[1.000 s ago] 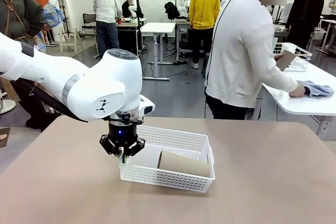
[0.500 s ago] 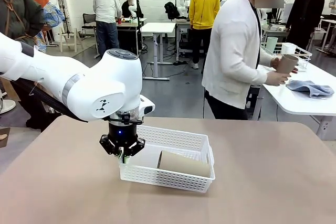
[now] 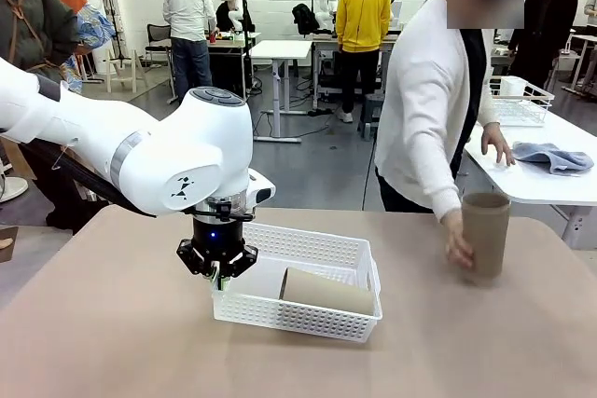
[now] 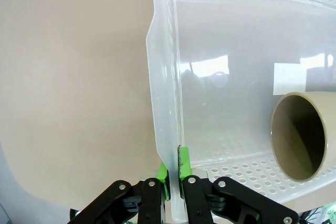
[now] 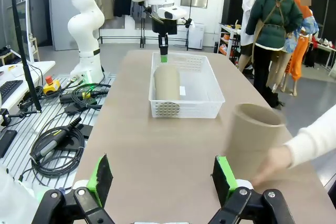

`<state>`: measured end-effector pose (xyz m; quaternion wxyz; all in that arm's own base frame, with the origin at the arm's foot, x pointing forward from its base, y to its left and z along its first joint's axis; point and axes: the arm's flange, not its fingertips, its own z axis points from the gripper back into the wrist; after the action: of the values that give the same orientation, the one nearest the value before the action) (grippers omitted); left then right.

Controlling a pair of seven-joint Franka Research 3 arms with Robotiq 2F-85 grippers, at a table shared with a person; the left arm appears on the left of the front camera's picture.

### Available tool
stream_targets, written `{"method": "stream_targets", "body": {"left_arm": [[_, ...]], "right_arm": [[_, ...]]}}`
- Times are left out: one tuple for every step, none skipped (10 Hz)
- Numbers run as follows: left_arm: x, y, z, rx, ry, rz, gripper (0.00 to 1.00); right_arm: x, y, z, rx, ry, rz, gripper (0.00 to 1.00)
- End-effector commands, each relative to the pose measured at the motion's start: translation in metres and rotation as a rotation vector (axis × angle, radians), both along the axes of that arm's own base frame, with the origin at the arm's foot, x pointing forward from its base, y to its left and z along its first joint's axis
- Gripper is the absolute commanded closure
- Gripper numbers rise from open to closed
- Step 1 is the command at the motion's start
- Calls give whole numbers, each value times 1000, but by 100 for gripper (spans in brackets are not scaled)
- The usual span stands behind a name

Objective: Clean and organize the cups into the basket.
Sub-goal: Pick up the Reusable plastic cup from the right side of the table and stack it inside the Organizing basket in the center of the table.

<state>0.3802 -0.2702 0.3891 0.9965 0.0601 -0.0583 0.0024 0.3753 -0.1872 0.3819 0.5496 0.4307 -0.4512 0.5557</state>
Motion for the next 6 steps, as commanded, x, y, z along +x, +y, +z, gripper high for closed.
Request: {"method": "stream_targets", "body": {"left_arm": [[0,-2,1,2,-10,15,100],[0,-2,1,2,-10,15,100],[0,-2,1,2,-10,15,100],[0,-2,1,2,-10,15,100],[0,-2,1,2,-10,15,100],[0,-2,1,2,-10,15,100]], "right_arm": [[-2,0,2,-5,-4,1,0],[-2,0,2,-5,-4,1,0],[-2,0,2,-5,-4,1,0],[-2,0,2,-5,-4,1,0],[-2,0,2,-5,-4,1,0],[-2,0,2,-5,-4,1,0]]}}
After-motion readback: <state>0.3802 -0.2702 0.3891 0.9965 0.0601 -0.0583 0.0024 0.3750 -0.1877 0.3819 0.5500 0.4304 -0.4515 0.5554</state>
